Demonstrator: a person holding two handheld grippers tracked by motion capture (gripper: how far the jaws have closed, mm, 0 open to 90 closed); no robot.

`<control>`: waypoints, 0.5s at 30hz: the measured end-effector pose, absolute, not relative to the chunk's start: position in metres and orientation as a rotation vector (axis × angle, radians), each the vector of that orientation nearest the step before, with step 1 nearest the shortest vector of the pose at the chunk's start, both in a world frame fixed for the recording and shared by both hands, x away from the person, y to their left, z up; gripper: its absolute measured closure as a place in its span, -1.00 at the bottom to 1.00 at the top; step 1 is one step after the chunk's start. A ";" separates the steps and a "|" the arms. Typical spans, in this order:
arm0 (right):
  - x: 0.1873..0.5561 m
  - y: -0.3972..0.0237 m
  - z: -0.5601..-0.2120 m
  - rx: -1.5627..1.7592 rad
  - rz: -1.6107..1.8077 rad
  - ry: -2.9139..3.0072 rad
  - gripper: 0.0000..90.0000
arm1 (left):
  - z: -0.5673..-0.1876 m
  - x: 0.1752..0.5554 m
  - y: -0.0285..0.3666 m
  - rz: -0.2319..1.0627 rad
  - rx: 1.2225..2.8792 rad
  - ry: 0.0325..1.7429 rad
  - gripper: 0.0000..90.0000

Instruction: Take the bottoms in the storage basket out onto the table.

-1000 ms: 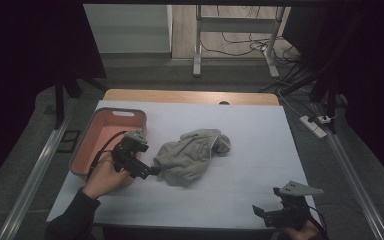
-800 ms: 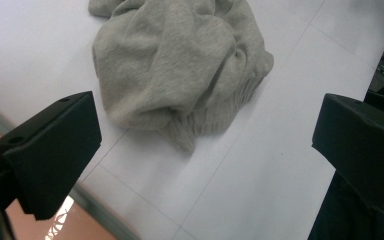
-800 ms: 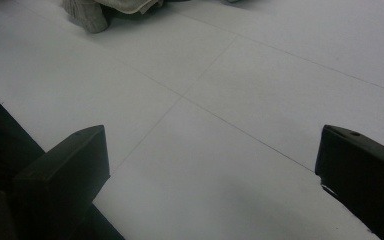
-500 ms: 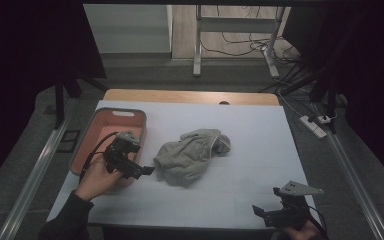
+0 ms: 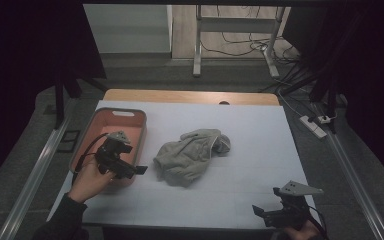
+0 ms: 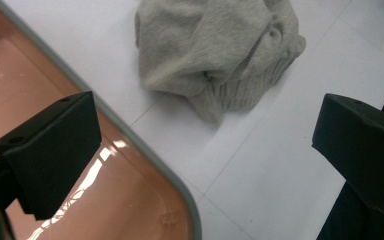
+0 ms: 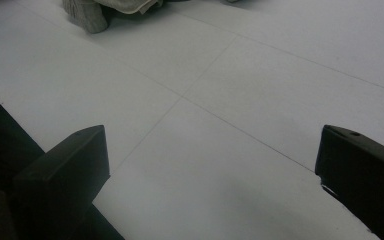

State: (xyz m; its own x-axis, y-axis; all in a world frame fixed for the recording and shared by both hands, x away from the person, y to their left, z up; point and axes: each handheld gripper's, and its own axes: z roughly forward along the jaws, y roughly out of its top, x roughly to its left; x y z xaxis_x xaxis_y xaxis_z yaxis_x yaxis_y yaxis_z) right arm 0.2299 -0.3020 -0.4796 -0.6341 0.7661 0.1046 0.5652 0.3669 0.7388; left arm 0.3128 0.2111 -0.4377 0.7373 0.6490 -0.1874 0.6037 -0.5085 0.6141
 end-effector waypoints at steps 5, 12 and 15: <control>0.230 -0.302 -0.480 1.185 1.127 2.372 -0.98 | -0.440 0.308 0.216 0.087 2.246 0.953 -1.00; 0.230 -0.302 -0.480 1.185 1.126 2.372 -0.98 | -0.441 0.296 0.222 0.078 2.226 0.959 -1.00; 0.230 -0.302 -0.480 1.183 1.123 2.374 -0.98 | -0.442 0.290 0.225 0.085 2.215 0.966 -1.00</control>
